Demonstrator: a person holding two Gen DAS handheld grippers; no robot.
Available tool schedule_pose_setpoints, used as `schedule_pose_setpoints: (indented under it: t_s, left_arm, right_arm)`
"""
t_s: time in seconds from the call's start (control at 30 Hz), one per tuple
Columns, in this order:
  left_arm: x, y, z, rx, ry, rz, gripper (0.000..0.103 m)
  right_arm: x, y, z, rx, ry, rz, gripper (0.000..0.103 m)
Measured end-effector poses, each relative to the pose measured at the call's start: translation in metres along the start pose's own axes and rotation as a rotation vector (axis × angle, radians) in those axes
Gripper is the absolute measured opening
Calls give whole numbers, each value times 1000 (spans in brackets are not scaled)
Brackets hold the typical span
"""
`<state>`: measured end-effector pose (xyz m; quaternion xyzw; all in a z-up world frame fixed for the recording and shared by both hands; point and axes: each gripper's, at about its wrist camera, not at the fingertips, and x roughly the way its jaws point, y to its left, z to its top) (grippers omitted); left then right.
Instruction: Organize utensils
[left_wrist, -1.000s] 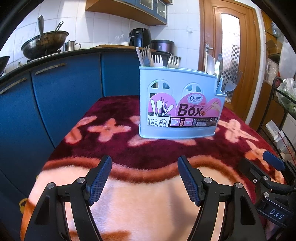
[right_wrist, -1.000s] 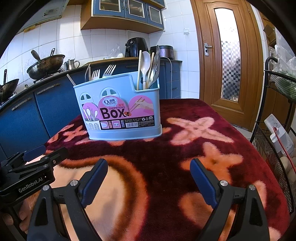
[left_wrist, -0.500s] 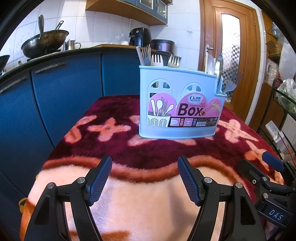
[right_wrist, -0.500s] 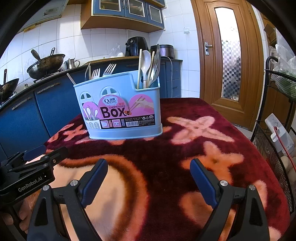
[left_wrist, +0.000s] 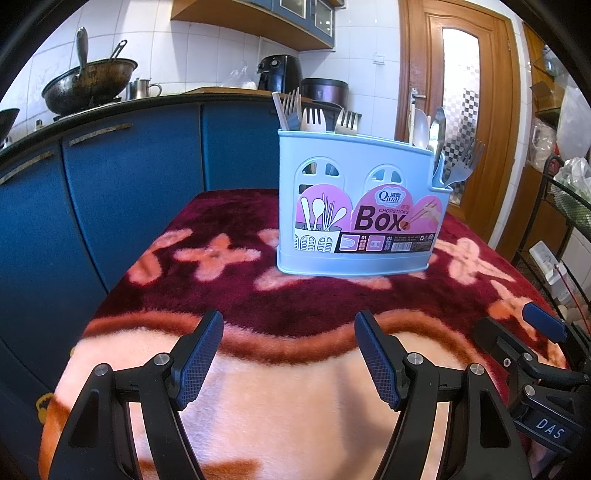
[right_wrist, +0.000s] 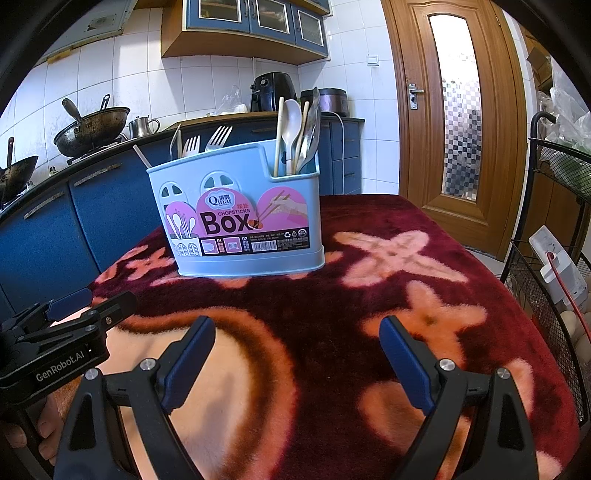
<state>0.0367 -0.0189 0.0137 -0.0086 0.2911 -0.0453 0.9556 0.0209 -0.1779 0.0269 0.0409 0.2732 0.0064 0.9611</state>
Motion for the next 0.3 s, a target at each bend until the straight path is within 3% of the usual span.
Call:
schedule_pose_setpoints:
  t_s: [0.3]
  left_arm:
    - [2, -1, -1, -6, 9, -6, 75]
  right_arm:
    - [1, 0, -1, 0, 2, 1, 92]
